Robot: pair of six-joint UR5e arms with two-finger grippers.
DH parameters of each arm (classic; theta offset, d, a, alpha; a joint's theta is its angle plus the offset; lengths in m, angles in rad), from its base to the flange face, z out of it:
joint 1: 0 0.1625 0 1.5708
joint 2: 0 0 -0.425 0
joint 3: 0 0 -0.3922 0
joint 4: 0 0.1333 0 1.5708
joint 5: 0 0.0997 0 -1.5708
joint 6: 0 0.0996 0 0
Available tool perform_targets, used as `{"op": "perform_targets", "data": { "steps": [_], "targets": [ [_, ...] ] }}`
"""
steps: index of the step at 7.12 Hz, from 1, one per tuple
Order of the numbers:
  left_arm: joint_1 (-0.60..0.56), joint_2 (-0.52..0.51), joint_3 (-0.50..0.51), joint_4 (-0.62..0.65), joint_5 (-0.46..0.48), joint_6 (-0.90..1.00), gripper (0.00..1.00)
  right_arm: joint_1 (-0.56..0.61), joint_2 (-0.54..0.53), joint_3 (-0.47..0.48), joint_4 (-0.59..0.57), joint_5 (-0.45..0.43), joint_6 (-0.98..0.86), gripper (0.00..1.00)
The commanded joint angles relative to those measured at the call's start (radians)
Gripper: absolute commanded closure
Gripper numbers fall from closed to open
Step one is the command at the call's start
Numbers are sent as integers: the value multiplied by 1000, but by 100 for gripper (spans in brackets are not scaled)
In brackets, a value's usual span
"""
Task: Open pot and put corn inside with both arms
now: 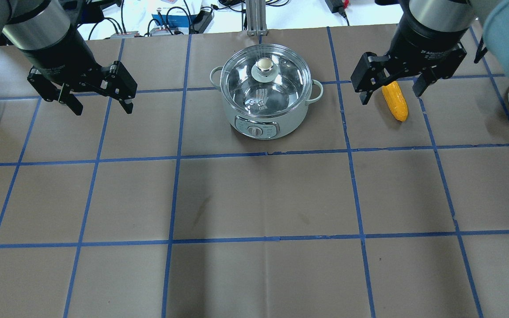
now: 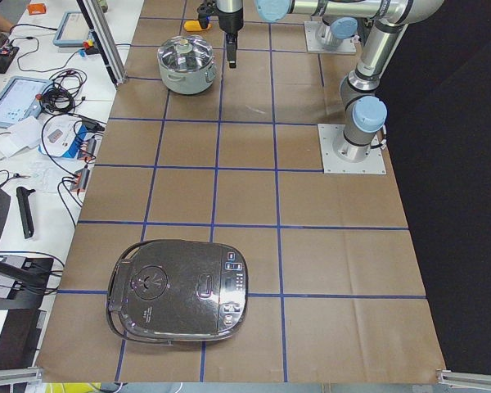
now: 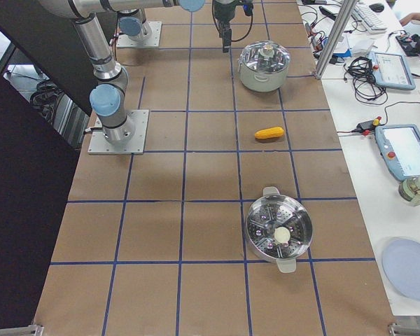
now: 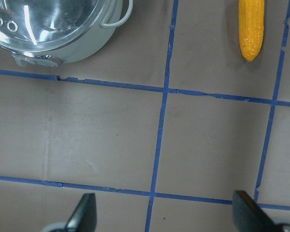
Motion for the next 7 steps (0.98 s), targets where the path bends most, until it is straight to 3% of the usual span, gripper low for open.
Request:
{"op": "perform_targets", "data": {
  "steps": [1, 3, 4, 5, 6, 7],
  "targets": [
    [0, -1, 0, 0, 0, 1, 0, -1, 0, 0, 0, 0, -1, 0],
    [0, -3, 1, 0, -3, -1, 0, -16, 17, -6, -20, 2, -63, 2],
    [0, -6, 1, 0, -5, -9, 0, -49, 94, -30, -93, -68, -205, 4],
    [0, -36, 15, 35, -5, -21, 0, -101, 138, -60, -104, -113, -230, 5],
    [-11, -58, 18, 93, -18, -114, 0, -164, 193, -57, -127, -68, -284, 10],
    [-70, -110, 58, 149, -21, -151, 0, -219, 307, -55, -235, 14, -315, 11]
  ]
}}
